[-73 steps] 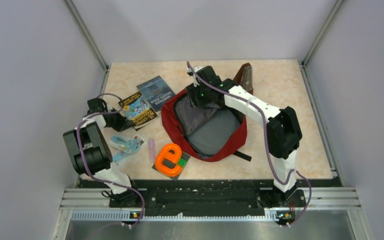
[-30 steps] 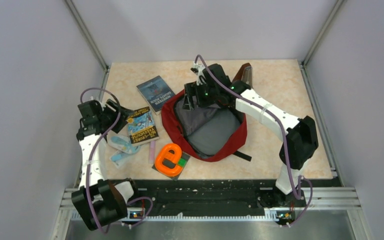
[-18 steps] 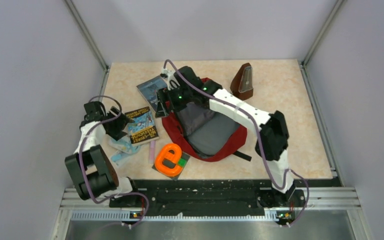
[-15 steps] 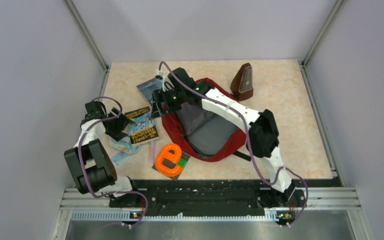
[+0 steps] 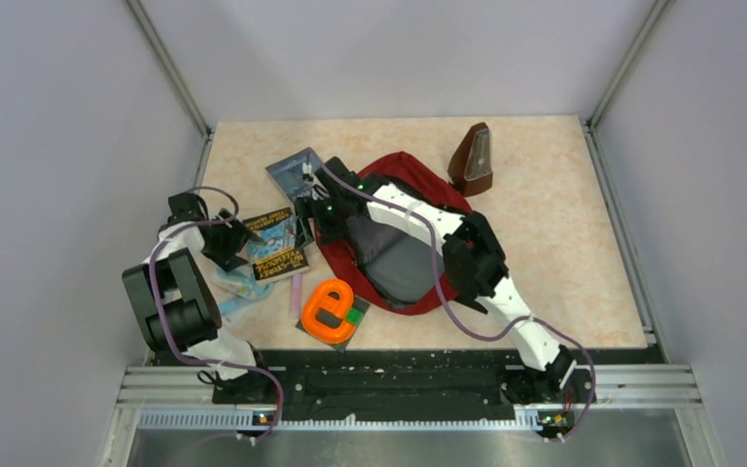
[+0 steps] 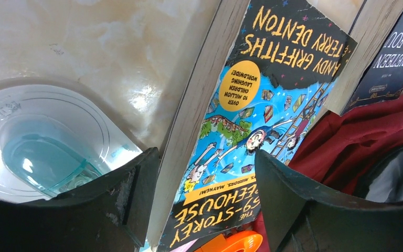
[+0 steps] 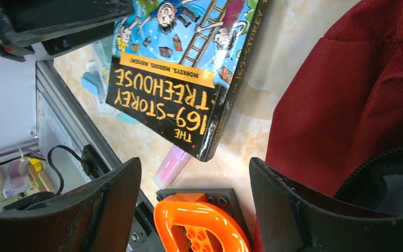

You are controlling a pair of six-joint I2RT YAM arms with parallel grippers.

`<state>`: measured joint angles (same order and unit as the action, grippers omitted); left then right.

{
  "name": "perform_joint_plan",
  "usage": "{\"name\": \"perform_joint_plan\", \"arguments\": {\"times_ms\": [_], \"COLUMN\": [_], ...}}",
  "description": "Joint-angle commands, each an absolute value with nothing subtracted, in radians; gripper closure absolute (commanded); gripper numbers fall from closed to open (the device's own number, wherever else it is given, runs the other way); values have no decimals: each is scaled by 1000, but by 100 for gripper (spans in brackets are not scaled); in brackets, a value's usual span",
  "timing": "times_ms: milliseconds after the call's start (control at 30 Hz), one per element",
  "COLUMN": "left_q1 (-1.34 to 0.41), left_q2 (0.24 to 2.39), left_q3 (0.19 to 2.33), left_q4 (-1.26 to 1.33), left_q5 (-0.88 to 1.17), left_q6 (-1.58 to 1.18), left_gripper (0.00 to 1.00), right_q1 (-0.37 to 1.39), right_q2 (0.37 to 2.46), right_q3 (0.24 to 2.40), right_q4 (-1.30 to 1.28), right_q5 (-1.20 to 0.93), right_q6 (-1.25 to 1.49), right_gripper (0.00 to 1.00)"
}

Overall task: Pack the student bag
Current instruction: Pick up the book from the center of the board.

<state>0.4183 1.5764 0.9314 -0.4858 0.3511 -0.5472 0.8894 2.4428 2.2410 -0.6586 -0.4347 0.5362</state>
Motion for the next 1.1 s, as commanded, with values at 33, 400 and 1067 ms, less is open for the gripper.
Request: {"name": "perform_joint_plan", "arguments": {"times_ms": [33, 400, 1067], "left_q1": [423, 422, 421], "left_q2": [1589, 1623, 1595], "left_q3": [942, 913, 869], "left_q4": [-440, -434, -434], "left_q5": [407, 464, 548], "left_q6": [-529, -520, -504], "left_gripper": [31, 50, 79], "right_q1": [904, 904, 911], "right_q2": [2485, 2602, 2612], "right_q3": [2301, 2351, 2357], "right_q4": [-617, -525, -213], "right_q5": [-443, -484, -618], "right_q6": [588, 669, 800], "right_gripper": [27, 30, 54]}}
